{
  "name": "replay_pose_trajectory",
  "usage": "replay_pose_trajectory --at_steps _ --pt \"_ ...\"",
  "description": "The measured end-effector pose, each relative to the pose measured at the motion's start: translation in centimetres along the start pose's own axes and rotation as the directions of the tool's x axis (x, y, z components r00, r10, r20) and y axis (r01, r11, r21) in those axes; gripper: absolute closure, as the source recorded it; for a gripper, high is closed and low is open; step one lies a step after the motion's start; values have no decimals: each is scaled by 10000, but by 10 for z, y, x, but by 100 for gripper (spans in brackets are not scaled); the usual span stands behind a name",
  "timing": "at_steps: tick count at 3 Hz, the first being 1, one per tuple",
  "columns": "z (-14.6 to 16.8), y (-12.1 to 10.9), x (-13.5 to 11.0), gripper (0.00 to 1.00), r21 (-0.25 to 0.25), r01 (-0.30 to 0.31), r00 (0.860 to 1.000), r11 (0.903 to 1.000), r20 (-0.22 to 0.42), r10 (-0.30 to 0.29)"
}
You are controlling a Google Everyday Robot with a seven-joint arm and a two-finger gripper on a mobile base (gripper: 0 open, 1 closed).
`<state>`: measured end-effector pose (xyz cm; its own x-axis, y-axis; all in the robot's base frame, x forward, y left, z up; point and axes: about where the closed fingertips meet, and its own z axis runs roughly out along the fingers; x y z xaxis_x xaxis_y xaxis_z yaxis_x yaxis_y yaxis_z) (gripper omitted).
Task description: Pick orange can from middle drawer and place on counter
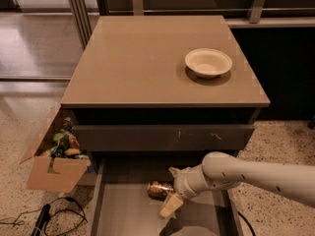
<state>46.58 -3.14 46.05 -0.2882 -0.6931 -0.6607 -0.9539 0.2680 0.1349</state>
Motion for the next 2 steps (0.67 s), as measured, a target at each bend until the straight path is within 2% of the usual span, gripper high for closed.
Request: replay_pose_trajectory --at_steps 2 --pt "42 -14 12 0 246 614 9973 9978 387 -624"
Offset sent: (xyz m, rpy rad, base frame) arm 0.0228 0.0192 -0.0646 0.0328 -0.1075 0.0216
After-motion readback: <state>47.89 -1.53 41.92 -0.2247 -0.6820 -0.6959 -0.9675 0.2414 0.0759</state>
